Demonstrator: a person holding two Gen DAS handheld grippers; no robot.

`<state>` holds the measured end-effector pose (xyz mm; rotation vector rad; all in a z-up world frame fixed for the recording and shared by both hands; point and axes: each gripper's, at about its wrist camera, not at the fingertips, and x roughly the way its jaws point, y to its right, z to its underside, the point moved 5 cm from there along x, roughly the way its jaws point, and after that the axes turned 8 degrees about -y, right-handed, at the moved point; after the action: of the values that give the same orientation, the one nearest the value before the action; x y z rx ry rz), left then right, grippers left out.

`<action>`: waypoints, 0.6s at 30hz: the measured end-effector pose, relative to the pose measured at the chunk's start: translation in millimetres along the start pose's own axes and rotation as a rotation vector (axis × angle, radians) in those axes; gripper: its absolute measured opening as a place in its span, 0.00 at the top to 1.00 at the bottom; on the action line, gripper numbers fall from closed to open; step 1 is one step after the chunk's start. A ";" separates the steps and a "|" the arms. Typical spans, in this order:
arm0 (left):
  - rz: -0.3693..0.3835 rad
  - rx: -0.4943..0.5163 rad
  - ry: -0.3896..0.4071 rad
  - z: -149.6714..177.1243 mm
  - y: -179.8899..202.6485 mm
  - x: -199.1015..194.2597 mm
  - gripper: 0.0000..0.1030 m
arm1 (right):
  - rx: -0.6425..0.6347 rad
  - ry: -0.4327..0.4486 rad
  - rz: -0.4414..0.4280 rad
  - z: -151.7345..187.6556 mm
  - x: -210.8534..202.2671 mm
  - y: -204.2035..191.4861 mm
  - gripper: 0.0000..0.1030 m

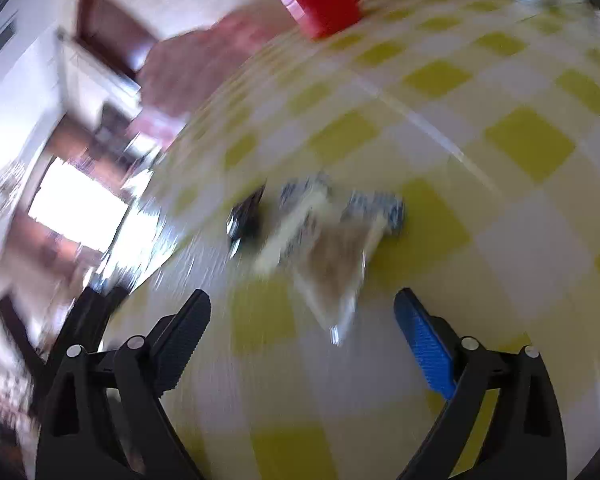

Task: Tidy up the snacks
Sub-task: 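Move both open tools back to the snacks on the table, then grasp the clear white-labeled pastry pack with the right tool while the left tool approaches the candies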

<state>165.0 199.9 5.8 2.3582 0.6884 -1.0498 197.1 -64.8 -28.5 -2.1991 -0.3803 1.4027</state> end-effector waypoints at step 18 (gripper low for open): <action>0.145 0.119 -0.105 18.5 28.6 5.1 0.02 | -0.341 0.125 0.385 10.1 -19.8 15.2 0.63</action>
<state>175.4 168.4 -3.3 2.3923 0.4207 -1.1687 179.0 -84.4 -25.2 -2.7371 -0.1637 1.4668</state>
